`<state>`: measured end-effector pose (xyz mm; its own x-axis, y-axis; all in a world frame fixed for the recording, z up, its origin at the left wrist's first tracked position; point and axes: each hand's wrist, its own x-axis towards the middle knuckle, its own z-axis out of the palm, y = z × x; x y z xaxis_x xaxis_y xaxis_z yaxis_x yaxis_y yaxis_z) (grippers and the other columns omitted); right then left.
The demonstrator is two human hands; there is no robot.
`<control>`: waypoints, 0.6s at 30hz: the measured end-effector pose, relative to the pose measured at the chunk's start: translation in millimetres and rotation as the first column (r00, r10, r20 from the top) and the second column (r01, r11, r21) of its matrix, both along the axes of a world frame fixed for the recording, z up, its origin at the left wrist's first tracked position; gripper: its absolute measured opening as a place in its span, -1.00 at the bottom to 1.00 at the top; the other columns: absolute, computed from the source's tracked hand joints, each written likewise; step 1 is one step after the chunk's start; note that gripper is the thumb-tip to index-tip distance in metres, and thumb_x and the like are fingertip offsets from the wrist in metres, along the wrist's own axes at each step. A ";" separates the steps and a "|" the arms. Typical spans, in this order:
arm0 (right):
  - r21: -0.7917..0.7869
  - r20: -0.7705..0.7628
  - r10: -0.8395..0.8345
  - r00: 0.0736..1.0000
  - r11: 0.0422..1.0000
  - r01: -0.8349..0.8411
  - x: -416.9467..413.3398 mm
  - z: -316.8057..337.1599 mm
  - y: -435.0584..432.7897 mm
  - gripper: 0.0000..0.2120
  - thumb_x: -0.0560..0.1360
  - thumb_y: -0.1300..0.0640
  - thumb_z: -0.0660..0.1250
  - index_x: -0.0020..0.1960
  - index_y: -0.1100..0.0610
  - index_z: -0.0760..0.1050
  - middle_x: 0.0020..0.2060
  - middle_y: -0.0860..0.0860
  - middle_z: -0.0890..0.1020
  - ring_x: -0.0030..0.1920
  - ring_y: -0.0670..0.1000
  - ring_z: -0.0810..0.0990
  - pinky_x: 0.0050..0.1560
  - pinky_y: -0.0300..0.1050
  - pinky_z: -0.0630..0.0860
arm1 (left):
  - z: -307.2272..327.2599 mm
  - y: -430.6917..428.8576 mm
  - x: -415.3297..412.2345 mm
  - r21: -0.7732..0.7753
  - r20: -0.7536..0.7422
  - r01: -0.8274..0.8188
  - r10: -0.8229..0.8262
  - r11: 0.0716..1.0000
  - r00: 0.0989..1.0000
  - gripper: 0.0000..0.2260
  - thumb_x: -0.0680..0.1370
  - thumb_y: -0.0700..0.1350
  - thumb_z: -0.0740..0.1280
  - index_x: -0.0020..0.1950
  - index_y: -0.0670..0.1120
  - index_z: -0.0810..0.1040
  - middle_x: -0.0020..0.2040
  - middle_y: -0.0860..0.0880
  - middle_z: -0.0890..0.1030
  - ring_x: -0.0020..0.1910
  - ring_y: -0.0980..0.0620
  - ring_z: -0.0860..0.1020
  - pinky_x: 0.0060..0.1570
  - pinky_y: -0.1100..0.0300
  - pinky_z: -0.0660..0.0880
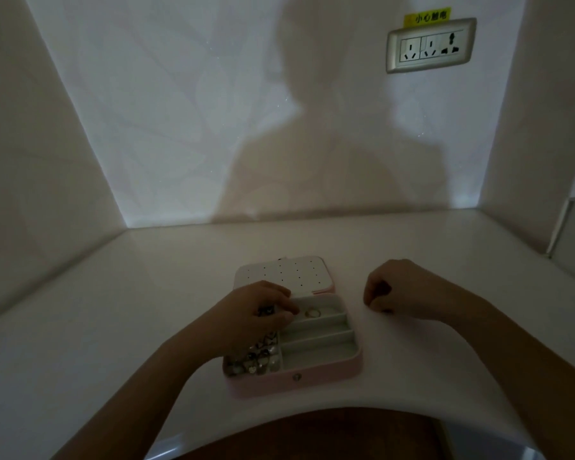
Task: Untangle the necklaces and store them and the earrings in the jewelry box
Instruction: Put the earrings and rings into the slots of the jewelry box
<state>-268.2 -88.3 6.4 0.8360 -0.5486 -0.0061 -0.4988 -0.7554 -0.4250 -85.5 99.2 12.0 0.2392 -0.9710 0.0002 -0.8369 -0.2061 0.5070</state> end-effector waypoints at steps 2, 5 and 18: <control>0.006 0.006 0.006 1.000 1.000 -0.006 1.1 -1.6 -0.6 -0.88 0.43 0.24 0.38 -0.16 0.03 0.57 -0.32 -0.17 0.55 -0.32 -0.23 0.52 -0.37 -0.51 0.38 | 2.9 -0.9 -0.1 0.006 -0.021 -0.001 0.001 1.000 1.000 -0.82 0.57 -0.04 0.27 0.13 0.06 0.60 0.27 0.18 0.42 0.19 0.22 0.38 0.18 0.35 0.29; -0.004 0.015 -0.008 1.000 1.000 0.008 0.2 -2.8 -2.3 -0.88 0.46 0.23 0.34 -0.16 0.03 0.52 -0.30 -0.15 0.53 -0.34 -0.21 0.52 -0.38 -0.50 0.38 | 6.5 -2.0 0.8 0.003 -0.012 -0.008 0.008 1.000 1.000 -0.81 0.57 -0.04 0.26 0.13 0.04 0.60 0.26 0.15 0.46 0.22 0.19 0.40 0.23 0.28 0.30; 0.018 0.144 -0.068 0.987 0.998 0.066 -4.7 1.5 -7.0 -0.87 0.44 0.27 0.39 -0.07 0.10 0.66 -0.27 -0.16 0.56 -0.30 -0.30 0.49 -0.30 -0.59 0.38 | 18.9 -11.1 3.0 0.026 -0.026 -0.030 0.030 0.999 0.999 -0.81 0.59 -0.07 0.21 0.08 0.05 0.61 0.10 0.14 0.50 -0.03 0.19 0.48 -0.10 0.42 0.44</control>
<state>-272.9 -95.3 7.9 0.7899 -0.6043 0.1041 -0.4810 -0.7159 -0.5060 -82.5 88.1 30.9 0.2679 -0.9629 -0.0314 -0.8168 -0.2443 0.5227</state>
